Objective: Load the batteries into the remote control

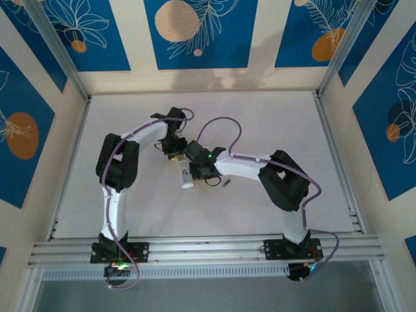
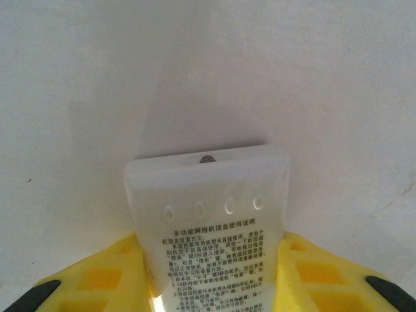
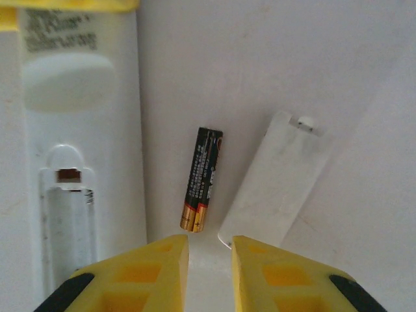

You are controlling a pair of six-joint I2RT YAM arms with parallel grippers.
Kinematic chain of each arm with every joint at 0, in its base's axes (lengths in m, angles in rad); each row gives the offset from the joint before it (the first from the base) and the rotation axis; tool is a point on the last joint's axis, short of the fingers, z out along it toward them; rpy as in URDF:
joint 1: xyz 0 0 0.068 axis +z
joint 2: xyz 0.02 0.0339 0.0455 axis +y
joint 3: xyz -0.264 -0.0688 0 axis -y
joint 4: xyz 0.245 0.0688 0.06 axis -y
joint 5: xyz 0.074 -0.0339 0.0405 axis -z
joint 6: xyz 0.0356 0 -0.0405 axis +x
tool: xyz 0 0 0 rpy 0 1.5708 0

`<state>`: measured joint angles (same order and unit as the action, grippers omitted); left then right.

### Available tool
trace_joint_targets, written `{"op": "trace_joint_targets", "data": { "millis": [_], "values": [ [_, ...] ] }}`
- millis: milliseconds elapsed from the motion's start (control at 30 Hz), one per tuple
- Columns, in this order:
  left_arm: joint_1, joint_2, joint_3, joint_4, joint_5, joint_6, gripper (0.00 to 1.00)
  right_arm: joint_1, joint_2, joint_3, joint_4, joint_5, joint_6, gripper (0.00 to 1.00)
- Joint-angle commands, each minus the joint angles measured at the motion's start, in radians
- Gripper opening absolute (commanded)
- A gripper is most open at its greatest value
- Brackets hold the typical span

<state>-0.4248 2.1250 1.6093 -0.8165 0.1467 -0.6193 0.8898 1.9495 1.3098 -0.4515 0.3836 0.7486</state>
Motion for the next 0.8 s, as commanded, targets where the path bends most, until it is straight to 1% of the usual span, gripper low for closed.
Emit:
{"op": "trace_joint_targets", "data": {
  "millis": [0,233,467,767],
  "values": [
    [0.001,0.041,0.0,0.017,0.051,0.018,0.27,-0.002,0.021,0.045,0.004,-0.024,0.014,0.25],
    [-0.001,0.043,-0.001,0.017,0.054,0.015,0.27,0.001,0.055,0.078,-0.024,-0.014,0.017,0.23],
    [0.0,0.043,-0.002,0.019,0.057,0.013,0.27,0.004,0.094,0.121,-0.084,0.03,0.018,0.22],
    [0.0,0.043,-0.002,0.019,0.057,0.015,0.26,0.014,0.128,0.124,-0.09,0.046,0.01,0.19]
  ]
}}
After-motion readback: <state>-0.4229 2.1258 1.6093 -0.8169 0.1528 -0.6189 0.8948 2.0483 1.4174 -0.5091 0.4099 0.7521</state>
